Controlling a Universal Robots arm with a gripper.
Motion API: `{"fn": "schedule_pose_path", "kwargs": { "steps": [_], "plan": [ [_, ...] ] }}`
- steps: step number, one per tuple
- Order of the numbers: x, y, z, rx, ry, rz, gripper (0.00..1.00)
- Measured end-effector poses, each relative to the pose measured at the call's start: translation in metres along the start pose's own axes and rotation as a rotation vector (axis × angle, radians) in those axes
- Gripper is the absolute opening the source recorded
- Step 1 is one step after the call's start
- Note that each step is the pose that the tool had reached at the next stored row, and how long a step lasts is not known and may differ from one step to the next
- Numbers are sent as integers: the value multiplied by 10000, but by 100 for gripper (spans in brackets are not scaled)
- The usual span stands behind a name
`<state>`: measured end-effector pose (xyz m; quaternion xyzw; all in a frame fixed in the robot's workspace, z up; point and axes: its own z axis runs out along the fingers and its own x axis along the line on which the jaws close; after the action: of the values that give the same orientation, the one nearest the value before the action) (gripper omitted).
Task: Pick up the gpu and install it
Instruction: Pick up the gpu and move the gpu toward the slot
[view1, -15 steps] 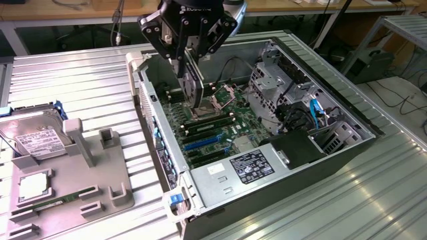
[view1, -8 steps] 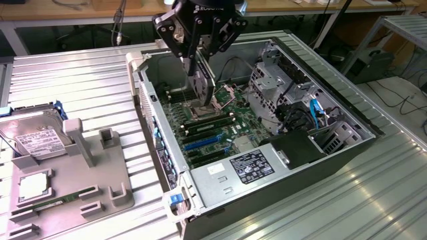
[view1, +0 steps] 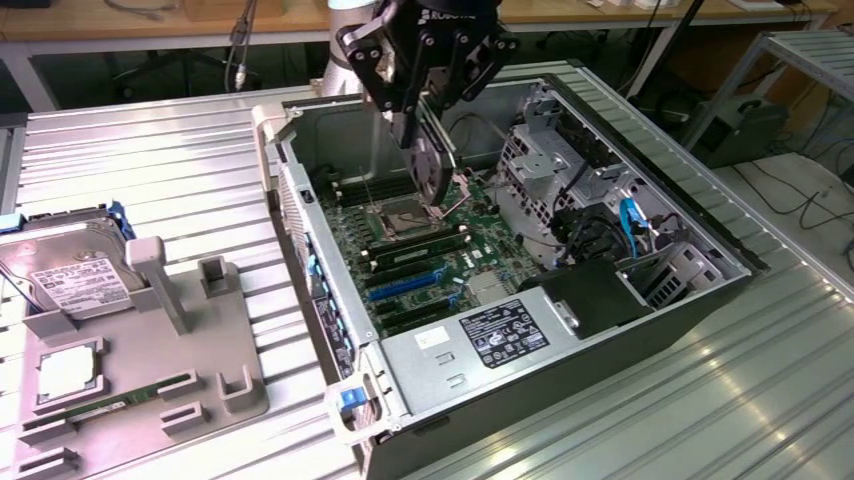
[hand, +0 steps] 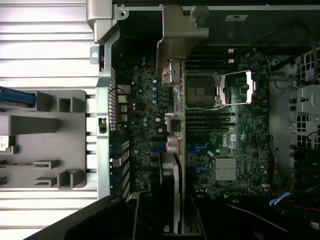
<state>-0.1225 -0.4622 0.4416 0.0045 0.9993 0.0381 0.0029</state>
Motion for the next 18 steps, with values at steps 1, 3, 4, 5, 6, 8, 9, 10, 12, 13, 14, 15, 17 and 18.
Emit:
{"fn": "schedule_pose_path", "kwargs": {
  "steps": [1,3,4,5,6,8,9,10,12,13,14,15,17,18],
  "plan": [
    [-36,0,1,-1,-1,0,28],
    [-78,0,1,0,0,-2,28],
    [-96,1,1,0,0,-1,28],
    [-113,1,1,0,0,-1,28],
    [-129,1,1,0,0,0,28],
    [-158,1,1,0,0,0,28],
    [-174,1,1,0,0,0,28],
    [-190,1,1,0,0,0,28],
    [-227,2,2,-1,-1,-1,28],
    [-249,2,2,0,-1,-1,28],
    [-267,2,2,-1,-1,-1,28],
    [-282,2,2,0,0,-1,28],
    [-315,2,3,0,-1,1,28],
    [-329,3,3,0,0,0,28]
  ]
}}
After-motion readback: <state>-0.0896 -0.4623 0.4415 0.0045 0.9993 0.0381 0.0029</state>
